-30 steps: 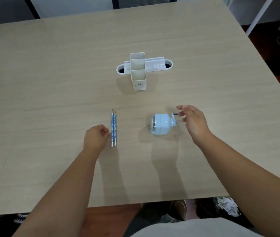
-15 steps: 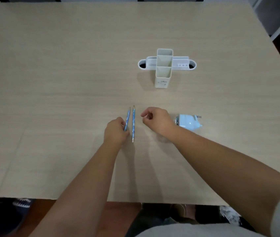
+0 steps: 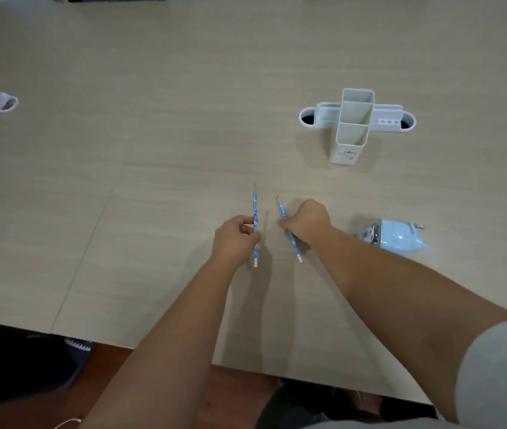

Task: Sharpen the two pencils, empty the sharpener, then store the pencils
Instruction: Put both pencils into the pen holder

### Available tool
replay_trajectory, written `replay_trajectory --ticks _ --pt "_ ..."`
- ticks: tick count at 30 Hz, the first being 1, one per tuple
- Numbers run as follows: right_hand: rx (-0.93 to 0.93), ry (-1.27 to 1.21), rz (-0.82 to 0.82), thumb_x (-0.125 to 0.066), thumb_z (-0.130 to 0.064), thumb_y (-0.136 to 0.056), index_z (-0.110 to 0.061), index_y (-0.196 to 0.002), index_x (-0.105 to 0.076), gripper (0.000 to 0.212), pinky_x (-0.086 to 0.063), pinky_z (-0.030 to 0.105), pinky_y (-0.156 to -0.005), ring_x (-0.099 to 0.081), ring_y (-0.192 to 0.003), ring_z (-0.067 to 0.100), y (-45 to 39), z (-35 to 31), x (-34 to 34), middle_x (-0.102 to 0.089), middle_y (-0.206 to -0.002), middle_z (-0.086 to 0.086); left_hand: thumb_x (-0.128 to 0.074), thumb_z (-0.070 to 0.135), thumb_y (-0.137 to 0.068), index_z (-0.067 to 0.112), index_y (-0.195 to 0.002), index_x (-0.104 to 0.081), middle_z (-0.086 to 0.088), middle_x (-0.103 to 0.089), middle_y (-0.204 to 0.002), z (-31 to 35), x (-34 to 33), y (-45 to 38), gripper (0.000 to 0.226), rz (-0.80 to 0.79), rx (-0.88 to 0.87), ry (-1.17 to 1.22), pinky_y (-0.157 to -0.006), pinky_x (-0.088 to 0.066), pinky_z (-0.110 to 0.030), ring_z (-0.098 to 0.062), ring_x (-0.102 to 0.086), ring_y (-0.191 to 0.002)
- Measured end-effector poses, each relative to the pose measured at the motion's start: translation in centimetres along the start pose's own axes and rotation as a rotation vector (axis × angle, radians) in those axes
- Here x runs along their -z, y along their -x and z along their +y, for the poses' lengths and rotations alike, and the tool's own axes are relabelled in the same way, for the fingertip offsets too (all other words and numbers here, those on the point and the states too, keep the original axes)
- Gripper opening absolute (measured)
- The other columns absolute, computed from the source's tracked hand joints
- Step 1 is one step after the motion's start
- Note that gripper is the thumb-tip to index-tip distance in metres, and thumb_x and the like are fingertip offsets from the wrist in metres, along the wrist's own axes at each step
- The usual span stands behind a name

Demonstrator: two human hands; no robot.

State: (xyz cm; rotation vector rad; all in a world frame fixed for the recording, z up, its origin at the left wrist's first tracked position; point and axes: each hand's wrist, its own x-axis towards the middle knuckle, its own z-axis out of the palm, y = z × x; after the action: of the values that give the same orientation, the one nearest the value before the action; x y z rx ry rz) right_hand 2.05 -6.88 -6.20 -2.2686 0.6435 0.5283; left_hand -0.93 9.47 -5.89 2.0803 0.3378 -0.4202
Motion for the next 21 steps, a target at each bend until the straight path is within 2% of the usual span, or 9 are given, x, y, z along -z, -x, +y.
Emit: replay_trajectory --ticks 3,6,8,10,11,14,17,20,21 --pt "-0.039 -0.276 -0.066 -0.067 -0.024 -0.063 -0.004 -0.061 -0.062 0.021 -0.045 0.022 -0.043 -0.05 -0.036 0.018 0.4 0.6 1.0 -0.058 -0.051 0.011 -0.069 0.021 -0.076 0.027 -0.092 -0.07 0.006 -0.067 -0.071 0.9 0.1 -0.4 0.017 -0.035 -0.016 0.067 -0.072 -0.057 -0.034 -0.012 -0.068 -0.065" --pt "0.01 -0.527 -0.057 -0.067 -0.014 -0.069 -0.008 -0.061 -0.06 0.012 -0.044 0.022 -0.042 -0.048 -0.037 0.018 0.6 0.9 2.9 -0.057 -0.053 0.013 -0.072 0.026 -0.078 0.023 -0.088 -0.07 -0.002 -0.072 -0.076 2.6 -0.3 -1.0 0.011 -0.073 -0.036 0.128 -0.079 -0.06 -0.044 -0.016 -0.071 -0.065" --pt "0.055 -0.621 -0.014 -0.066 -0.007 -0.071 -0.009 -0.072 -0.063 0.004 -0.049 0.024 -0.047 -0.05 -0.041 0.018 0.6 0.7 4.9 -0.059 -0.055 0.012 -0.071 0.026 -0.079 0.022 -0.087 -0.07 -0.003 -0.073 -0.078 4.3 -0.8 -1.5 0.009 -0.088 -0.068 0.14 -0.082 -0.059 -0.046 -0.016 -0.07 -0.065" --pt "0.078 -0.638 0.03 -0.064 -0.006 -0.07 -0.01 -0.089 -0.067 0.019 -0.054 0.03 -0.057 -0.052 -0.044 0.018 0.3 0.8 7.0 -0.063 -0.059 0.011 -0.07 0.023 -0.08 0.02 -0.086 -0.07 -0.004 -0.072 -0.078 6.5 -1.4 -2.0 0.007 -0.106 -0.109 0.146 -0.084 -0.058 -0.046 -0.017 -0.07 -0.068" --pt "0.086 -0.645 0.053 -0.064 -0.007 -0.07 -0.01 -0.091 -0.068 0.022 -0.055 0.032 -0.061 -0.053 -0.046 0.019 0.2 0.8 8.1 -0.065 -0.062 0.011 -0.07 0.022 -0.08 0.019 -0.086 -0.069 -0.004 -0.072 -0.077 7.7 -1.8 -2.3 0.007 -0.113 -0.132 0.145 -0.084 -0.058 -0.045 -0.018 -0.07 -0.069" --pt "0.12 -0.665 0.148 -0.065 -0.009 -0.07 -0.009 -0.085 -0.071 0.016 -0.052 0.029 -0.058 -0.057 -0.05 0.019 -0.1 1.0 11.6 -0.068 -0.073 0.012 -0.069 0.022 -0.079 0.019 -0.086 -0.069 -0.003 -0.072 -0.073 11.7 -3.1 -3.4 0.007 -0.126 -0.219 0.113 -0.083 -0.059 -0.041 -0.017 -0.069 -0.069" --pt "0.135 -0.651 0.245 -0.067 -0.012 -0.074 -0.015 -0.08 -0.07 0.008 -0.051 0.025 -0.057 -0.065 -0.056 0.015 -0.8 1.0 15.0 -0.07 -0.078 0.006 -0.07 0.021 -0.078 0.018 -0.086 -0.07 -0.002 -0.07 -0.071 15.9 -4.3 -4.7 0.008 -0.134 -0.31 0.079 -0.074 -0.056 -0.034 -0.014 -0.066 -0.063" --pt "0.191 -0.622 0.343 -0.067 -0.018 -0.074 -0.026 -0.071 -0.068 0.009 -0.054 0.029 -0.071 -0.066 -0.071 0.014 -2.2 0.7 17.6 -0.069 -0.079 -0.005 -0.069 0.021 -0.078 0.021 -0.081 -0.069 -0.002 -0.071 -0.071 19.2 -5.3 -6.2 0.003 -0.107 -0.37 0.045 -0.069 -0.054 -0.033 -0.017 -0.067 -0.065" --pt "0.206 -0.62 0.372 -0.068 -0.019 -0.075 -0.026 -0.074 -0.069 0.007 -0.052 0.026 -0.073 -0.065 -0.074 0.011 -2.6 0.6 18.3 -0.068 -0.079 -0.009 -0.069 0.023 -0.078 0.024 -0.078 -0.067 -0.002 -0.072 -0.073 19.9 -5.7 -6.7 0.002 -0.084 -0.389 0.033 -0.069 -0.054 -0.033 -0.019 -0.069 -0.069"
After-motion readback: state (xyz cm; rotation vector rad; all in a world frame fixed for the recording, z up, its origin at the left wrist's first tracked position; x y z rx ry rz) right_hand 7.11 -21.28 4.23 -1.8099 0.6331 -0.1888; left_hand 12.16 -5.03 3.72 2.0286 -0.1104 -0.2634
